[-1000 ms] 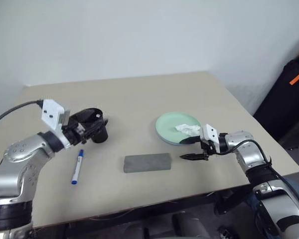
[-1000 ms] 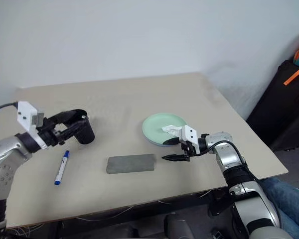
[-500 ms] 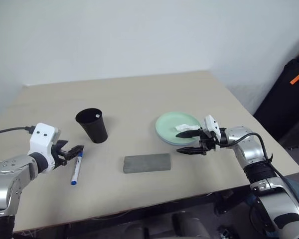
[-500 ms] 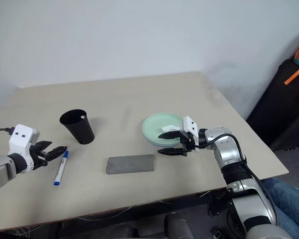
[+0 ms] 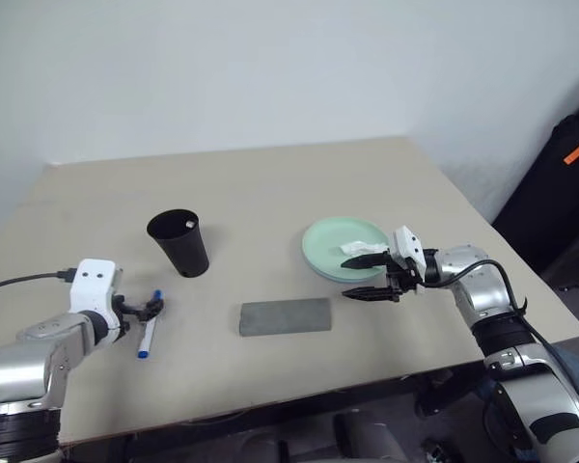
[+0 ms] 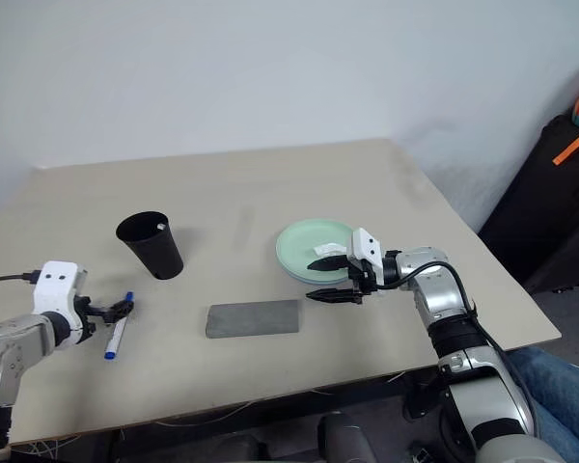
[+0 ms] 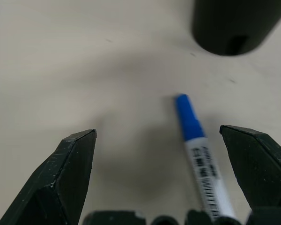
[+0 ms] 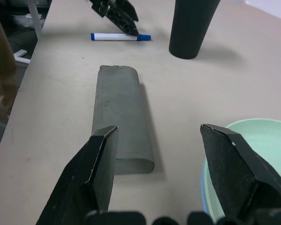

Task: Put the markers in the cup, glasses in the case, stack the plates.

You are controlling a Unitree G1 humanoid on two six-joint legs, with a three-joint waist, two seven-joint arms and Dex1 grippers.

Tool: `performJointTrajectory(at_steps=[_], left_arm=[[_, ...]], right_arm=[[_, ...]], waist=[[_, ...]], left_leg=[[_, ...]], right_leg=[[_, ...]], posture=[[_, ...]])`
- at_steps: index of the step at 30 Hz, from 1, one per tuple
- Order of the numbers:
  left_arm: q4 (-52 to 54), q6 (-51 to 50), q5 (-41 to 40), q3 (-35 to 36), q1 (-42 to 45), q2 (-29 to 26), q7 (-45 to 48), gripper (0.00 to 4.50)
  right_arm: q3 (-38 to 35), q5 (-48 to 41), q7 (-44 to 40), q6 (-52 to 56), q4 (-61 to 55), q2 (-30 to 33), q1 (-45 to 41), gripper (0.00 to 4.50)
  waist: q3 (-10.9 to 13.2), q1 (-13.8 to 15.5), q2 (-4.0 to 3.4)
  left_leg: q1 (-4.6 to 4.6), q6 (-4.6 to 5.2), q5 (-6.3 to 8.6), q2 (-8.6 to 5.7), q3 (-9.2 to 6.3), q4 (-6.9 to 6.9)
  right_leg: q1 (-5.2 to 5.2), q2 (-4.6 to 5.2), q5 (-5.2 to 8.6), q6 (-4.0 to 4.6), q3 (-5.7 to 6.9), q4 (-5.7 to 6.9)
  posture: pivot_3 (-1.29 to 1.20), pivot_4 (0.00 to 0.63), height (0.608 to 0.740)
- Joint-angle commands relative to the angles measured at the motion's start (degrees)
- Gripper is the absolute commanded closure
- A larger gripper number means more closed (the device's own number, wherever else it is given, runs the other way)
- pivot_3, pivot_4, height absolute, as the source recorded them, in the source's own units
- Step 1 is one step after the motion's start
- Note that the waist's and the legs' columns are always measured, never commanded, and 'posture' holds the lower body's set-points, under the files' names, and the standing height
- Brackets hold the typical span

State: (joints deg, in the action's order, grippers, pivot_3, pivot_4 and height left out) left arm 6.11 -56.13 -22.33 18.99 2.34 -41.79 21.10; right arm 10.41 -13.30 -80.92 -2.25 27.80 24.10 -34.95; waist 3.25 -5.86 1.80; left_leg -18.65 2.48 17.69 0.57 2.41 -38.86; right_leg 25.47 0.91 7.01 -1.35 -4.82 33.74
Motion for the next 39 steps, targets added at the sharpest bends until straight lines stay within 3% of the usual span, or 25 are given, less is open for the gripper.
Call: performJointTrajectory(at_steps=[1, 7, 9, 20, 26, 31, 35, 39], left_arm=[[2.31, -0.53, 0.34, -0.63, 0.97, 0.33, 0.10, 0.01], [1.52, -0.53, 2.29, -2.18, 0.67, 0.90, -1.07, 0.01], [1.26, -0.23, 2.68, -2.14, 0.80, 1.15, -1.19, 0.38], [0.35, 0.08, 3.52, -1.87, 2.15, 1.08, -0.99, 3.82], [0.67, 0.47, 2.93, -1.99, 2.49, 0.19, 0.97, 3.82], [6.73, 3.35, 0.38, -3.58, 0.53, -1.57, 8.43, 3.82], [12.36, 10.02, -0.74, -6.83, -1.75, -3.34, 16.72, 3.82], [13.98, 18.57, -1.79, -7.92, 2.07, -0.18, 19.87, 3.82]], right_arm=[[-0.70, -0.15, 0.43, -1.03, -0.59, 0.10, -0.36, 1.47], [-0.65, 0.25, 0.95, -1.55, -0.25, 0.10, -0.31, 1.47], [-0.67, 0.29, 1.06, -1.63, -0.21, 0.10, -0.33, 1.47], [-0.64, 0.46, 1.43, -1.95, 0.12, 0.16, -0.35, 1.47], [-0.65, 0.55, 1.51, -2.08, 0.35, 0.26, -0.40, 1.47], [-0.62, 0.76, 1.59, -2.29, 0.55, 0.25, -0.47, 1.47], [-0.62, 1.25, 1.62, -2.60, 1.04, 0.04, -0.73, 1.47], [-1.26, 1.35, 3.31, -3.41, 1.95, -1.09, -1.94, 1.47]], waist=[[0.00, 0.00, 0.00], [0.00, 0.00, 0.00], [0.00, -0.01, 0.00], [0.00, -0.06, 0.00], [0.00, -0.04, 0.00], [0.00, -0.05, 0.00], [0.00, 0.00, 0.00], [0.01, 0.00, -0.01]], left_leg=[[0.00, 0.00, 0.00, 0.00, 0.00, 0.00], [0.03, 0.00, 0.00, -0.01, 0.00, 0.00], [0.05, 0.00, 0.00, -0.01, 0.01, -0.01], [0.06, 0.01, -0.01, 0.01, 0.01, -0.02], [0.05, 0.00, -0.01, 0.00, 0.00, -0.02], [0.03, 0.00, 0.00, 0.00, 0.02, -0.02], [0.01, -0.02, 0.01, 0.00, 0.03, -0.01], [-0.01, -0.01, 0.01, 0.00, 0.04, -0.02]], right_leg=[[0.00, -0.01, 0.00, 0.00, 0.00, 0.01], [-0.02, -0.02, 0.00, 0.00, -0.02, 0.01], [-0.03, -0.02, 0.00, 0.01, -0.02, 0.01], [-0.02, -0.04, 0.00, 0.01, -0.02, 0.02], [-0.02, -0.03, 0.00, 0.01, -0.02, 0.01], [-0.02, -0.03, 0.01, 0.01, -0.02, 0.00], [0.00, 0.00, 0.01, 0.02, -0.02, -0.02], [-0.01, 0.01, 0.02, 0.03, -0.03, -0.06]], posture=[[0.00, 0.000, 0.740], [0.00, 0.000, 0.740], [0.00, 0.000, 0.740], [0.00, 0.000, 0.740], [0.00, 0.000, 0.740], [0.00, 0.000, 0.740], [0.00, 0.000, 0.740], [0.00, 0.000, 0.740]])
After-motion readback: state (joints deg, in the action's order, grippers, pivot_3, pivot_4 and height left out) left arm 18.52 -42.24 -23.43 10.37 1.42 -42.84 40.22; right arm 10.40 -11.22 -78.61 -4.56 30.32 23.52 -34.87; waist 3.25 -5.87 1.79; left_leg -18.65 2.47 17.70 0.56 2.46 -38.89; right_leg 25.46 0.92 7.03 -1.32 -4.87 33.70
